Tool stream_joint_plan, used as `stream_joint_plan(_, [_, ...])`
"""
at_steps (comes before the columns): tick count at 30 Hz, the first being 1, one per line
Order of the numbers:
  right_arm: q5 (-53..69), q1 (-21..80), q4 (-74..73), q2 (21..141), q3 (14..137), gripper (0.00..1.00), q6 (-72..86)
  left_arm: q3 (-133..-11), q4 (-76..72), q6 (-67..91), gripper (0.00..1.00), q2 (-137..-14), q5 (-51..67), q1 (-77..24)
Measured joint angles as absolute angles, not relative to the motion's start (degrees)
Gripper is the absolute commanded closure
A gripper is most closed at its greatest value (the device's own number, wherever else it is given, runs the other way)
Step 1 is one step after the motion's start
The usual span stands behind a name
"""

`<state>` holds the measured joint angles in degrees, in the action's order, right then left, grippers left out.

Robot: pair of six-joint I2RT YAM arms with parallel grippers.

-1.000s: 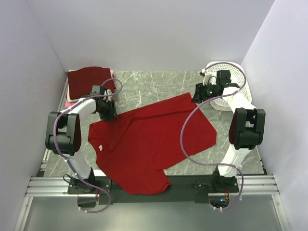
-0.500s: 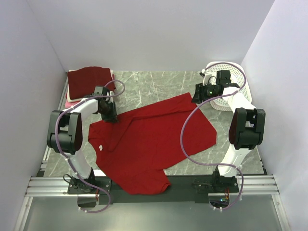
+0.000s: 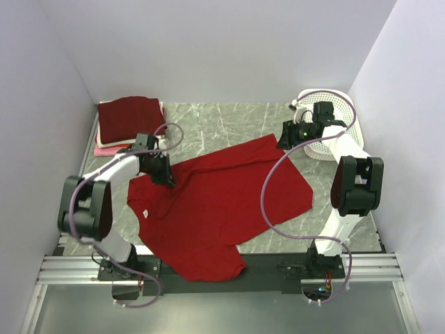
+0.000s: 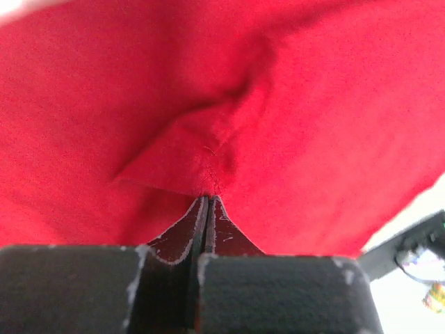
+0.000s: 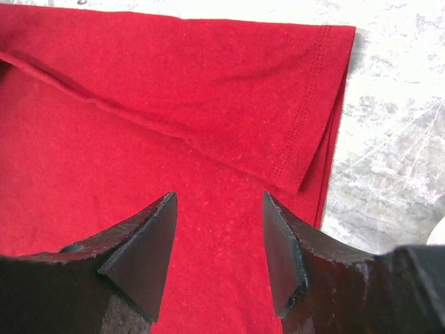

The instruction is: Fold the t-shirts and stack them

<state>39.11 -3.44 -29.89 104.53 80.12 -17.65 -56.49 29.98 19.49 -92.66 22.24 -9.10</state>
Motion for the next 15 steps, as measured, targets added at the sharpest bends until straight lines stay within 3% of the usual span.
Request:
stream_joint_plan(5, [39.53, -3.75, -30.15, 104.53, 80.12, 0.41, -17.65, -52.84, 29.93, 20.75, 1.00, -84.84, 21.54, -11.00])
stream_joint_plan(15, [39.83, -4.03, -30.79, 104.47, 80.12, 0.41, -17.65, -54.46, 29.74, 22.44, 0.99, -84.33, 26.83, -16.95])
